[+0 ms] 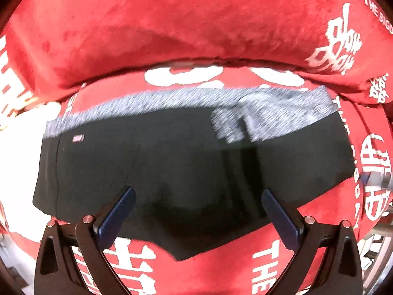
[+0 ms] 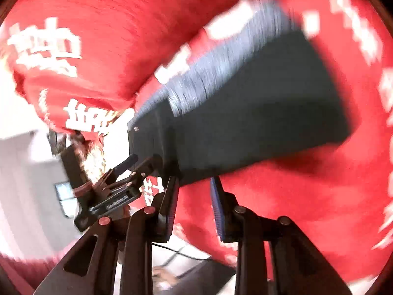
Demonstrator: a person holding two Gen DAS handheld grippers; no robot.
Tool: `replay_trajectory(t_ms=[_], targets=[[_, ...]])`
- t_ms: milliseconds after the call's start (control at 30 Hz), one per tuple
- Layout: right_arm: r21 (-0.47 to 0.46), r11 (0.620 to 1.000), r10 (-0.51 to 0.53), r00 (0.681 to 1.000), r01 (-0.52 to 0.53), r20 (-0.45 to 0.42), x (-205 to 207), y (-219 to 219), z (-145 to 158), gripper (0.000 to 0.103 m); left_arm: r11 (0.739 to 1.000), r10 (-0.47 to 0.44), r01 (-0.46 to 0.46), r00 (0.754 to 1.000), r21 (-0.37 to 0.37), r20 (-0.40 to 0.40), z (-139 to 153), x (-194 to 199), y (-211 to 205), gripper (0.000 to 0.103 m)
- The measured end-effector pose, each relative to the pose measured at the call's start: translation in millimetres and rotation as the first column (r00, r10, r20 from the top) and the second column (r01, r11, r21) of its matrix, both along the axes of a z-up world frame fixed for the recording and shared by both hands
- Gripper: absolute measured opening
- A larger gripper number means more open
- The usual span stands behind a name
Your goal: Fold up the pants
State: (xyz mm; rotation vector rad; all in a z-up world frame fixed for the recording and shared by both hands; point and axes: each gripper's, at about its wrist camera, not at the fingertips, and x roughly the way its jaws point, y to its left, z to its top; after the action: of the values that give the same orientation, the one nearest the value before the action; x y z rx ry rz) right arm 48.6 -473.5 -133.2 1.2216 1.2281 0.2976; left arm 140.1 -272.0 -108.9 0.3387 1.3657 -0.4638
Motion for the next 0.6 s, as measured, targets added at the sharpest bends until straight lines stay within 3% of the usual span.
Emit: replay_trajectory(t_ms=[100, 167, 267, 367, 467, 600], targets=[[-0.168, 0.980, -0.101, 0.994, 0.105, 0.031, 2, -53, 6, 0.047, 0.999, -0.036, 0.036, 0.999, -0.023, 0.001, 1, 4, -33, 0.103], [-0.248, 0.957, -0.154, 0.988, 0.148, -0.005, 11, -81, -12, 0.048, 0.998, -0.058, 0.058, 0.998, -0.027, -0.003, -2, 4, -55, 0.103], [-0.230, 0.960, -0.170, 0.985, 0.158, -0.035, 28, -96, -48, 0.048, 0.995, -0.088, 0.087, 0.996, -0.050, -0.011, -6, 0, -87, 0.103], [-0.199, 0.974, -0.120, 0.992, 0.110, -0.039, 50, -90, -73, 0.047, 0.991, -0.113, 0.111, 0.993, -0.078, -0.029, -11, -8, -114, 0.103], [-0.113, 0.988, -0.110, 0.992, 0.103, -0.055, 59, -84, -96, 0.043, 0.989, -0.134, 0.133, 0.991, -0.059, -0.015, -23, -12, -130, 0.103], [-0.088, 0.992, -0.102, 0.992, 0.096, -0.070, 51, -86, -99, 0.035, 0.994, -0.108, 0.107, 0.994, -0.026, -0.034, -35, -8, -120, 0.103]])
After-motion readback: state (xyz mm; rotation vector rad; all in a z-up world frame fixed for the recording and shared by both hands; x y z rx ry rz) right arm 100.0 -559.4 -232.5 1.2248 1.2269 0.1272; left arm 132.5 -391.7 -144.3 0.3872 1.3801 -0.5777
